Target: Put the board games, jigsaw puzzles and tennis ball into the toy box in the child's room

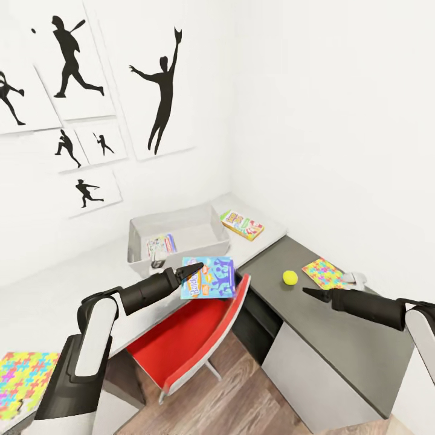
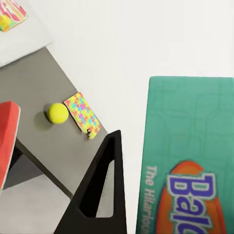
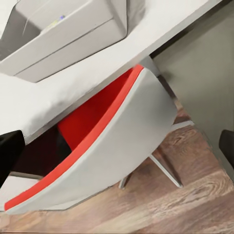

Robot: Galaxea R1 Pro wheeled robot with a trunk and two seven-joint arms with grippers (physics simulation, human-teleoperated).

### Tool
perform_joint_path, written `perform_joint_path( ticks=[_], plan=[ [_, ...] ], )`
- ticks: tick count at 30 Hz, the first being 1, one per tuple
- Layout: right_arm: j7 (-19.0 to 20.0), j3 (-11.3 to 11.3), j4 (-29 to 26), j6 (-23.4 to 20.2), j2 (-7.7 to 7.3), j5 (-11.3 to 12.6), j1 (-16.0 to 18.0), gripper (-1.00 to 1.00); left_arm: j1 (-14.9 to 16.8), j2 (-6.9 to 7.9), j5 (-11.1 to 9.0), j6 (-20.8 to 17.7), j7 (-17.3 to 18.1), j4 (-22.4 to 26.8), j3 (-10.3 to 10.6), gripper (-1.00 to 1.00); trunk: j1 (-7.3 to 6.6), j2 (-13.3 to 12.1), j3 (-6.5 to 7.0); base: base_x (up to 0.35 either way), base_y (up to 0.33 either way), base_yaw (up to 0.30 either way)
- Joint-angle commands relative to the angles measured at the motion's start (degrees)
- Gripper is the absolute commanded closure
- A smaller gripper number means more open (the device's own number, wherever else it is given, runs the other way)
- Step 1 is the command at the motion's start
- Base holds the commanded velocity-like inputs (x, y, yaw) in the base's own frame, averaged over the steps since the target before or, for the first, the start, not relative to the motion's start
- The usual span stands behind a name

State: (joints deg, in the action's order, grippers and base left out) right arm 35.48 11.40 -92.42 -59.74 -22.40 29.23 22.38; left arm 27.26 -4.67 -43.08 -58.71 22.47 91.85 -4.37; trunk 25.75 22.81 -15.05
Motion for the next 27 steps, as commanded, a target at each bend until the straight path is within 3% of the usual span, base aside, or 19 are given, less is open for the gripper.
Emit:
perform_joint_path(
  ticks=[1,11,20,27],
  plan=[
    [0.5,0.1,0.0,-0.3,-0.01,-0.3,0.0,-1.0,0.1,-0.08,0.3,-0.4,0.5,0.0,0.0,1.0,0.03,0.1,-0.11,0.007,-0.002,0.289],
    [0.5,0.3,0.0,-0.3,-0.01,-0.3,0.0,-1.0,0.2,-0.08,0.3,-0.4,0.5,0.0,0.6,1.0,0.03,0.1,-0.11,0.033,-0.014,0.161],
    [0.5,0.2,0.0,-0.3,0.09,-0.3,0.0,-1.0,0.2,-0.08,0.4,-0.3,0.4,0.0,0.7,1.0,0.03,0.1,-0.11,0.246,-0.094,0.039],
    [0.5,0.1,0.0,-0.3,0.13,-0.3,0.0,-1.0,0.2,-0.08,0.3,-0.3,0.4,0.0,0.8,1.0,0.03,0.1,-0.11,0.141,-0.02,0.233]
  ],
)
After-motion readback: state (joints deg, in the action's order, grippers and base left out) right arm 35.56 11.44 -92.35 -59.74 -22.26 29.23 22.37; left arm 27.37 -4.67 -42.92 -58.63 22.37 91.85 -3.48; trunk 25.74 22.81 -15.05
